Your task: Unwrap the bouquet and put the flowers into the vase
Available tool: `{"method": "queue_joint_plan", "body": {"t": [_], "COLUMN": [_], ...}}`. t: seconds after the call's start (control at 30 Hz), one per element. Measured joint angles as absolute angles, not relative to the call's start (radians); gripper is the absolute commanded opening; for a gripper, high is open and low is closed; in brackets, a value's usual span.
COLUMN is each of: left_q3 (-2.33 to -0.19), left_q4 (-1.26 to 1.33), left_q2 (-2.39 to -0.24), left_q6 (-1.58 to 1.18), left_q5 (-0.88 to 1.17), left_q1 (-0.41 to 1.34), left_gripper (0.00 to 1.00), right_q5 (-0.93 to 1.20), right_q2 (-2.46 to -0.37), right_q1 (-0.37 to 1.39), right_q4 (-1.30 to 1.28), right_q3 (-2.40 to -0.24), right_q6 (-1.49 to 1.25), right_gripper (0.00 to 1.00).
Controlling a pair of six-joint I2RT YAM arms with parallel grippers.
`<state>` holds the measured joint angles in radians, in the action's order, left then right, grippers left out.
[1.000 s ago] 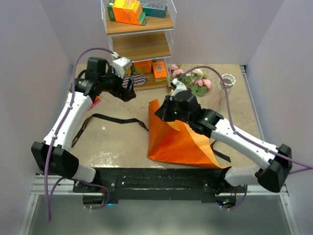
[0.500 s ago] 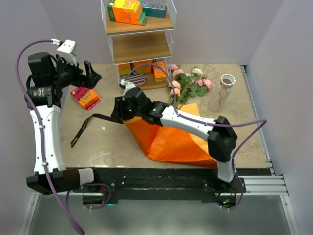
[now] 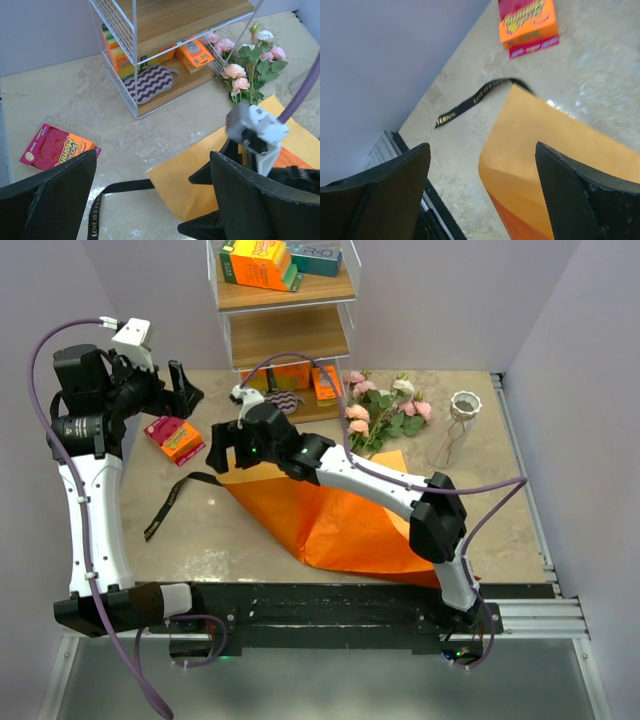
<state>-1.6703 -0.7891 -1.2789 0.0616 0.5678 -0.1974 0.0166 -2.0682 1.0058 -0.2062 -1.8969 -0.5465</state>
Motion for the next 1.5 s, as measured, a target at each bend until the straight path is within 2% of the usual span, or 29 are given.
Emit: {"method": "queue_joint_plan", "body": {"t": [0.17,0.33,0.47,0.57,0.6,0.7,0.83,1.0,1.43,1.5], "left_q3": [-1.681,-1.687,-1.676,-1.562,-1.51,-1.41,-1.397,-1.399,-1.521,-1.531], "left_q4": [-0.767,-0.751,-0.751,-0.72,-0.703,-0.693,-0.688,-0.68,-0.649,-0.652], "left_q2": [-1.279,-1.288,-1.334,-1.378,-1.395,-1.497,-1.688,-1.835,-2.012,-2.042], "left_q6": [0.03,0.028,0.101,0.166,0.186,0.244,0.31,0.371,0.462,0.476], "left_q5": [0.567,0.771,0.819,0.815,0.805,0.769,0.735,0.712,0.698,0.693], "left_q1": [-0.201,-0.176,0.009,0.181,0.223,0.307,0.339,0.339,0.379,0.383], "left_gripper": [0.99,0.99,0.99,0.99,0.96,0.91,0.94,0.99,1.0,0.97], "right_q5": [-0.018,-0.048,-0.088,-0.1,-0.105,-0.111,-0.111,-0.11,-0.061,-0.058], "right_q2": [-1.947,-1.757,-1.563,-1.419,-1.374,-1.258,-1.126,-1.025,-0.901,-0.896], "right_q1": [0.931,0.814,0.724,0.691,0.687,0.685,0.682,0.681,0.681,0.681], "right_q4": [-0.198,-0.143,-0.126,-0.118,-0.119,-0.121,-0.143,-0.208,-0.324,-0.335], "right_q3": [-1.894,-1.785,-1.617,-1.5,-1.463,-1.374,-1.273,-1.217,-1.171,-1.171], "right_q6": [-0.522,-0.515,-0.498,-0.477,-0.47,-0.459,-0.452,-0.452,-0.455,-0.455], "right_gripper": [0.9,0.89,0.88,0.87,0.86,0.84,0.82,0.8,0.79,0.79]}}
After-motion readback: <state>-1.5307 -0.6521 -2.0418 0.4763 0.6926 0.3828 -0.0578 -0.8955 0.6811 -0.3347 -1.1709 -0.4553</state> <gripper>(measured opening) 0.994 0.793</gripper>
